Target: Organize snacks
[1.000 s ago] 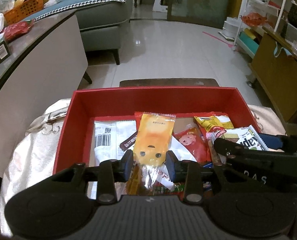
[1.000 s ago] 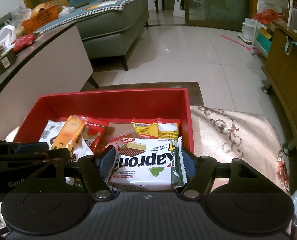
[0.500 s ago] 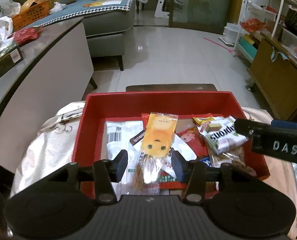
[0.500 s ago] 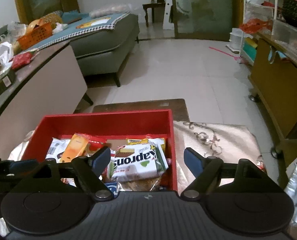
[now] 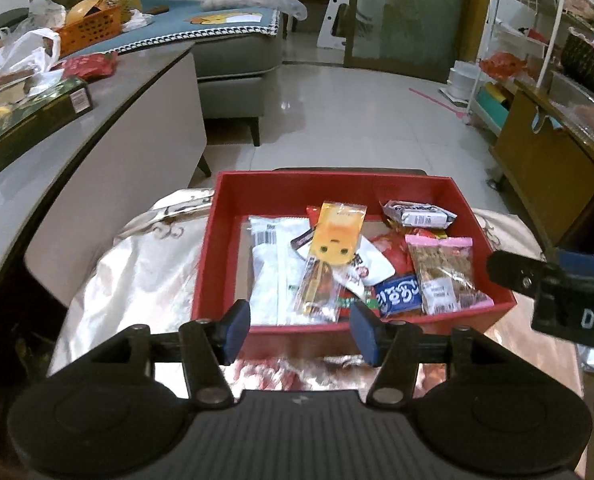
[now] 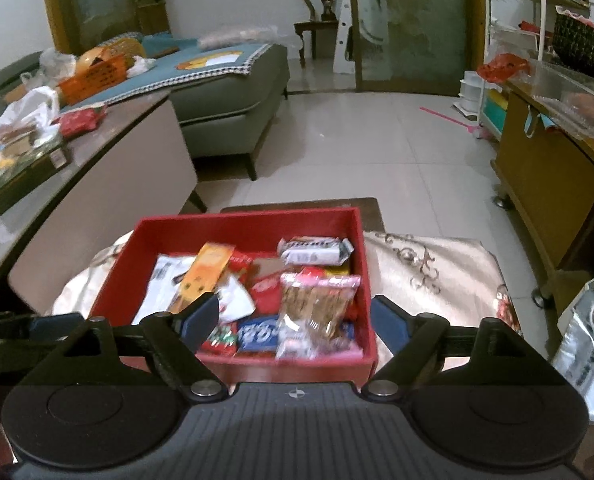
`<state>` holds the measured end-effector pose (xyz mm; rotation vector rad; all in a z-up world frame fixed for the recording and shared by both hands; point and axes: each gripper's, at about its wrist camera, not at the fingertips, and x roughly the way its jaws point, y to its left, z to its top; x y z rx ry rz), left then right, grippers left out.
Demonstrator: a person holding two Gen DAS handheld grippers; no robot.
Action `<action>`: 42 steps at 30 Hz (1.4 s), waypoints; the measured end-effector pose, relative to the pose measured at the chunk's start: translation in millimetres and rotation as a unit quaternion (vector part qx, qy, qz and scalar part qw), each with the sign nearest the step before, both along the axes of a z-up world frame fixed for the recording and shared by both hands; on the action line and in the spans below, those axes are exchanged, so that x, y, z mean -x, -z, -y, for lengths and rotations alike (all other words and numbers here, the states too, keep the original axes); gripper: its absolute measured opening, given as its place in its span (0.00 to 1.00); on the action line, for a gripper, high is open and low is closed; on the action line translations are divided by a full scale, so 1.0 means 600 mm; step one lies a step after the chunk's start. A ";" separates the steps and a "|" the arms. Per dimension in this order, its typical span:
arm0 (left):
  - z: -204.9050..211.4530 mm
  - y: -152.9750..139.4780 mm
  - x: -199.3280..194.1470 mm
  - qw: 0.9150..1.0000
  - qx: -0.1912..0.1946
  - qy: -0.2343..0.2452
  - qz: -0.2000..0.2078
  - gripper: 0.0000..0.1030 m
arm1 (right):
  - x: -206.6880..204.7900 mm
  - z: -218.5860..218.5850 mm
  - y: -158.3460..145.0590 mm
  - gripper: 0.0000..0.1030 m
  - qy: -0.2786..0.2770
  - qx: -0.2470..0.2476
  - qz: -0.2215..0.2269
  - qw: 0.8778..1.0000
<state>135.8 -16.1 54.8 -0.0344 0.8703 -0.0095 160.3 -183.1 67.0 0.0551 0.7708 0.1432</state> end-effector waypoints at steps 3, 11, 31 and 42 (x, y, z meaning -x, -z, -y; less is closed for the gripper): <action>-0.007 -0.004 0.019 1.000 0.004 -0.003 0.004 0.49 | 0.023 -0.006 -0.006 0.86 -0.004 -0.002 0.000 1.000; -0.012 0.001 0.060 1.000 -0.001 -0.006 0.001 0.50 | 0.074 -0.013 -0.004 0.86 -0.006 0.005 -0.006 1.000; -0.001 0.017 0.147 1.000 -0.011 -0.007 -0.005 0.56 | 0.168 0.007 0.009 0.87 0.009 -0.003 -0.028 1.000; 0.005 0.018 0.175 1.000 -0.019 -0.003 0.000 0.63 | 0.182 -0.002 0.030 0.87 0.009 0.016 -0.049 0.999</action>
